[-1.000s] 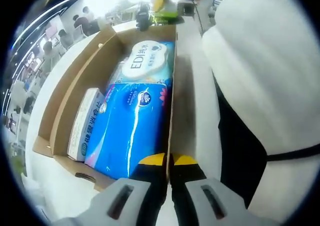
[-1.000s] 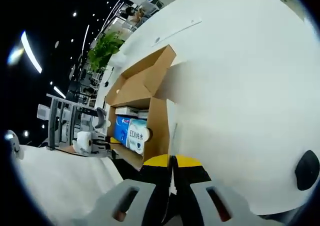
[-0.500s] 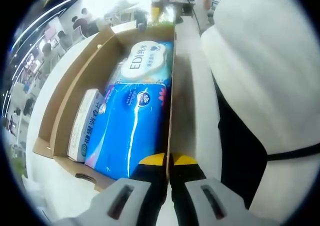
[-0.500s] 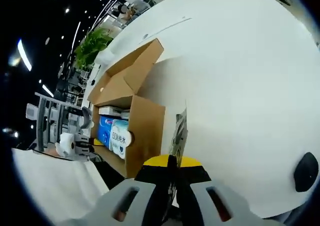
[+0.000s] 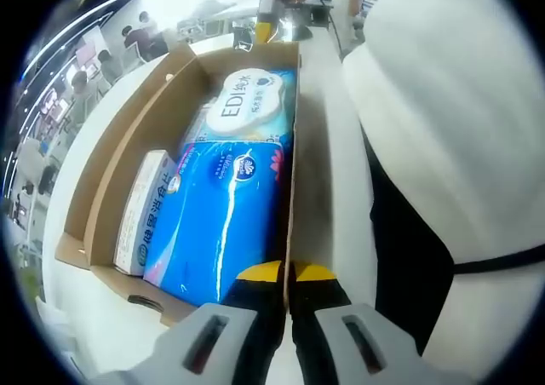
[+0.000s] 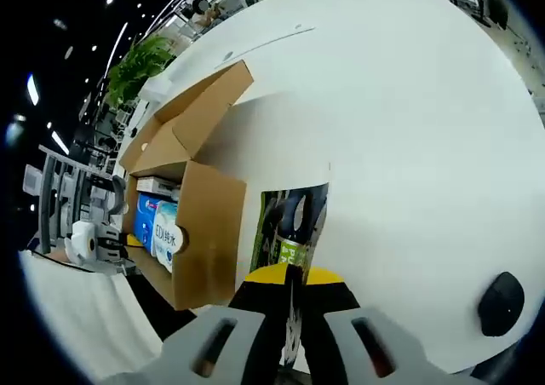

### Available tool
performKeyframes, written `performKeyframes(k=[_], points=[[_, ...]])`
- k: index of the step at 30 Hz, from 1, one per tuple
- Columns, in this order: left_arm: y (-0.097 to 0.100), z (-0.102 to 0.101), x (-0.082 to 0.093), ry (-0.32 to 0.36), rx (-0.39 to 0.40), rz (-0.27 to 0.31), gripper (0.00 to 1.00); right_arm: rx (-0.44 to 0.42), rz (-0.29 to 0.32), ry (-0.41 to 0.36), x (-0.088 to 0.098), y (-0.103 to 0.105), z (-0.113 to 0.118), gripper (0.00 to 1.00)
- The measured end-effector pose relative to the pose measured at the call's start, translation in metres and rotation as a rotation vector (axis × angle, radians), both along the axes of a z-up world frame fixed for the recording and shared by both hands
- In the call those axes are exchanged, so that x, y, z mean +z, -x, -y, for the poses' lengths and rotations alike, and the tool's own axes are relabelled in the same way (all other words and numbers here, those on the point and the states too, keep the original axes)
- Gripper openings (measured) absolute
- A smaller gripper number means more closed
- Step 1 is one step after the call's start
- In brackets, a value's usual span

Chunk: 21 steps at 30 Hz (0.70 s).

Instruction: Operate the shoe box by opening the lid, removing the specified soft item, and placing it in the target area until the item is outside and the box remains undamaged.

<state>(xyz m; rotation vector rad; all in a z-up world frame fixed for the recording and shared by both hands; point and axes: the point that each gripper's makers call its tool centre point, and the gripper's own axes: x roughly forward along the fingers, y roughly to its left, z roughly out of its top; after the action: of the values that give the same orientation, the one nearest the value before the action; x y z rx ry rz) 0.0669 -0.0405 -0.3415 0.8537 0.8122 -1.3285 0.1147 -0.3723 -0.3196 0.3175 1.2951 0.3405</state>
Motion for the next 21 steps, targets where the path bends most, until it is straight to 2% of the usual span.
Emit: performKeyframes(k=[5,16,21], points=[[0.000,0.000,0.000,0.000,0.002,-0.001,0.02,0.026,0.012,0.067,-0.011,0.000,0.003,0.00],[0.000,0.000,0.000,-0.001,0.002,-0.002,0.02,0.025,0.018,0.048,-0.011,-0.002,-0.003,0.00],[0.000,-0.001,-0.001,0.000,-0.001,-0.001,0.02,0.034,0.056,0.067,-0.014,-0.004,0.002,0.08]])
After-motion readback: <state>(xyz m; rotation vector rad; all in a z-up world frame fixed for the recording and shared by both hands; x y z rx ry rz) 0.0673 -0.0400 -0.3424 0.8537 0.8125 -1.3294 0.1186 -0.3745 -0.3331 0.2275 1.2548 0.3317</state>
